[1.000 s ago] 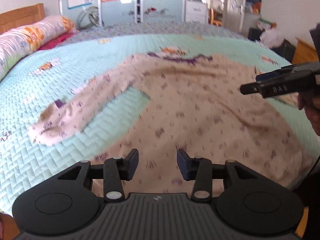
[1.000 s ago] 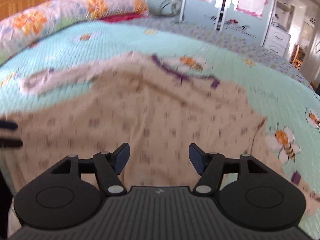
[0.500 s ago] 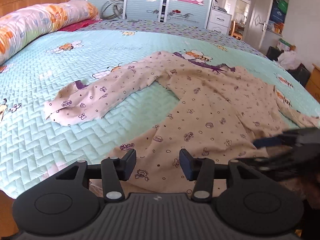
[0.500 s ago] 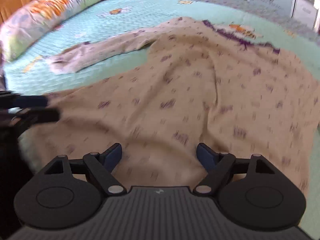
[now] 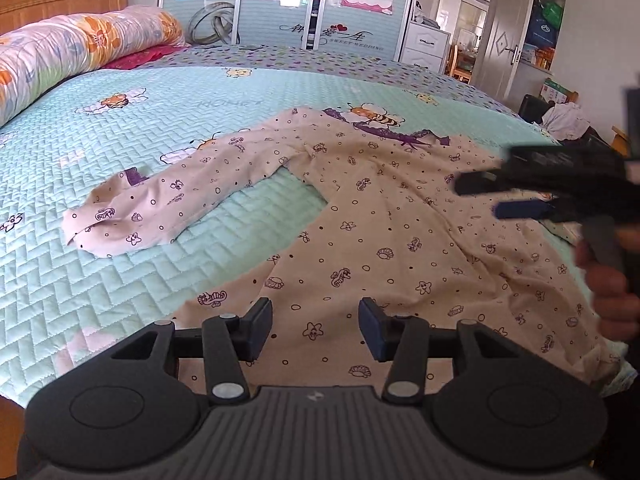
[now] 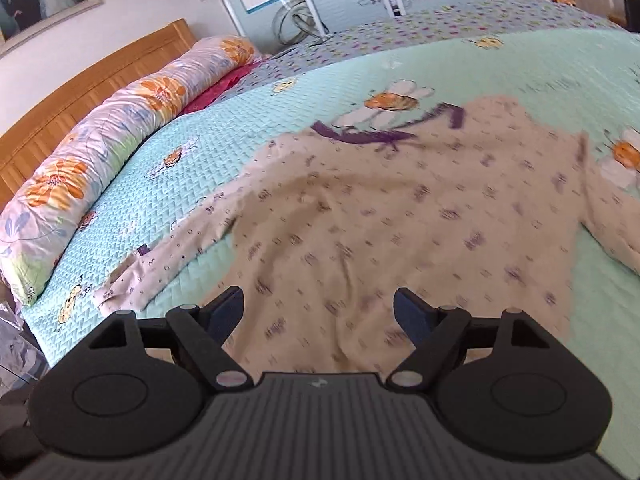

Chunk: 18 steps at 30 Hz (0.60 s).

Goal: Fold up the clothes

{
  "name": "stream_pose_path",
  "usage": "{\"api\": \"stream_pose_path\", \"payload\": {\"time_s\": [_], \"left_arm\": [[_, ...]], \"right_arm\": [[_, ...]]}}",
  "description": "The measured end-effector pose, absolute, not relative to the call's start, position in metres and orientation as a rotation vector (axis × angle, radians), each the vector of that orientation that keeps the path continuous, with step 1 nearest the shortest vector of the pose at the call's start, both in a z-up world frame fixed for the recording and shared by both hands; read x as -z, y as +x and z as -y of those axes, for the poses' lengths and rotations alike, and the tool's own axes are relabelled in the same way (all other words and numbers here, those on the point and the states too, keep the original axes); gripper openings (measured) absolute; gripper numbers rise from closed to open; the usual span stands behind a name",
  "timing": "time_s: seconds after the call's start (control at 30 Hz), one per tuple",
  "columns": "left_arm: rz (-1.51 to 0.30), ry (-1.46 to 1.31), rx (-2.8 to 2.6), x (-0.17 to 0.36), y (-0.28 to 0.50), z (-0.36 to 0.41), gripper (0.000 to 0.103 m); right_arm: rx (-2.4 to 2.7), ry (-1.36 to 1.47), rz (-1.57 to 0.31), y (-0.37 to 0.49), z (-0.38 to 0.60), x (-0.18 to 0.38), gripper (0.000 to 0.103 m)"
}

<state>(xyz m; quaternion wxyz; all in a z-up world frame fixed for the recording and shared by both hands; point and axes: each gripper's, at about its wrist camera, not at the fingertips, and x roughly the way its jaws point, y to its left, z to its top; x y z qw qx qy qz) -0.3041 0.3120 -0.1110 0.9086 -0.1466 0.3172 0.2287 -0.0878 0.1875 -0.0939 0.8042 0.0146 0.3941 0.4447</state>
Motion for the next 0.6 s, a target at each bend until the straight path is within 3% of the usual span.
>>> {"api": "stream_pose_path", "payload": {"time_s": [0.3, 0.4, 0.47, 0.5, 0.57, 0.6], "left_arm": [[-0.652, -0.365, -0.439, 0.118, -0.311, -0.318, 0.051], [-0.642, -0.392, -0.423, 0.121, -0.315, -0.321, 0.051], [-0.639, -0.415, -0.412, 0.124, -0.318, -0.324, 0.052], [-0.638, -0.427, -0.406, 0.126, -0.320, -0.326, 0.052], [-0.641, -0.454, -0.396, 0.129, -0.323, -0.330, 0.052], [-0.640, -0.468, -0.393, 0.131, -0.324, -0.332, 0.052]], "right_arm": [[-1.047, -0.271, -0.713, -0.115, -0.319, 0.091, 0.080], [-0.992, -0.442, -0.704, -0.111, -0.360, 0.111, 0.067], [-0.937, -0.515, -0.720, -0.103, -0.376, 0.128, 0.045], [-0.928, -0.520, -0.719, -0.100, -0.380, 0.132, 0.044], [-0.921, -0.510, -0.712, -0.100, -0.390, 0.131, 0.000], [-0.925, -0.493, -0.705, -0.103, -0.398, 0.124, 0.000]]}}
